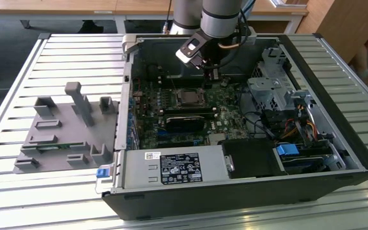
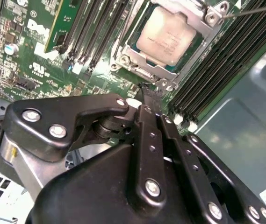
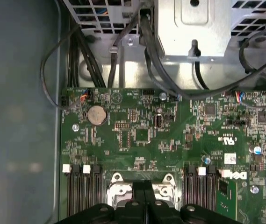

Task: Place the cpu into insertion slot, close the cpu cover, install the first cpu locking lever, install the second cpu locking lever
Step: 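Close the cpu cover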

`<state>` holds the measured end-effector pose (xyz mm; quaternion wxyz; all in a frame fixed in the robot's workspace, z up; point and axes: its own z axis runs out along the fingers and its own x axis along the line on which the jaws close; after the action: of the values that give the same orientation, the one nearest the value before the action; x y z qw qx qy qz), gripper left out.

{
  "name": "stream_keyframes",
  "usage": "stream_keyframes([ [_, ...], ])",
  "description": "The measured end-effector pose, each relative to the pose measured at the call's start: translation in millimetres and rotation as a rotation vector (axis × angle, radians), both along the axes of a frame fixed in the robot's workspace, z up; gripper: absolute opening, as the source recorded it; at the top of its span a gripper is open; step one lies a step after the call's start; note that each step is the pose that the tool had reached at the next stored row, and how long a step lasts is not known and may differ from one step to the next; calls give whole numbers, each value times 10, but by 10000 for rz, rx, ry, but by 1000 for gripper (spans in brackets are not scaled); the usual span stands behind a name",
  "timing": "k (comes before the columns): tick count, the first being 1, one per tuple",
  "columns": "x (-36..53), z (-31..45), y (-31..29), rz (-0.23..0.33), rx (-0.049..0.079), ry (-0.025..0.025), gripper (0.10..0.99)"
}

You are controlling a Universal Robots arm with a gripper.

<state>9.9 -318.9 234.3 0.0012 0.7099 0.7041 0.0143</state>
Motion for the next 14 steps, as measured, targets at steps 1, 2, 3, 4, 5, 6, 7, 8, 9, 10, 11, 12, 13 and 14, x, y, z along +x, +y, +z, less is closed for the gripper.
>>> stream_keyframes([
  [1,-9,0,0,0,0,0,114],
  [2,-18,0,0,0,0,0,114],
  [3,-23,0,0,-1,0,0,114],
  [4,-27,0,0,0,0,0,114],
  [5,-31,0,0,0,0,0,114],
  [6,-33,0,0,0,1,0,114],
  [7,-35,0,0,0,1,0,114],
  [8,-36,0,0,1,1,0,114],
  [9,-37,0,0,1,0,0,114],
  [10,-39,0,0,0,1,0,114],
  [11,-40,0,0,0,0,0,114],
  [12,-42,0,0,0,0,0,114],
  [13,-44,0,0,-1,1,0,114],
  [14,-46,0,0,0,1,0,114],
])
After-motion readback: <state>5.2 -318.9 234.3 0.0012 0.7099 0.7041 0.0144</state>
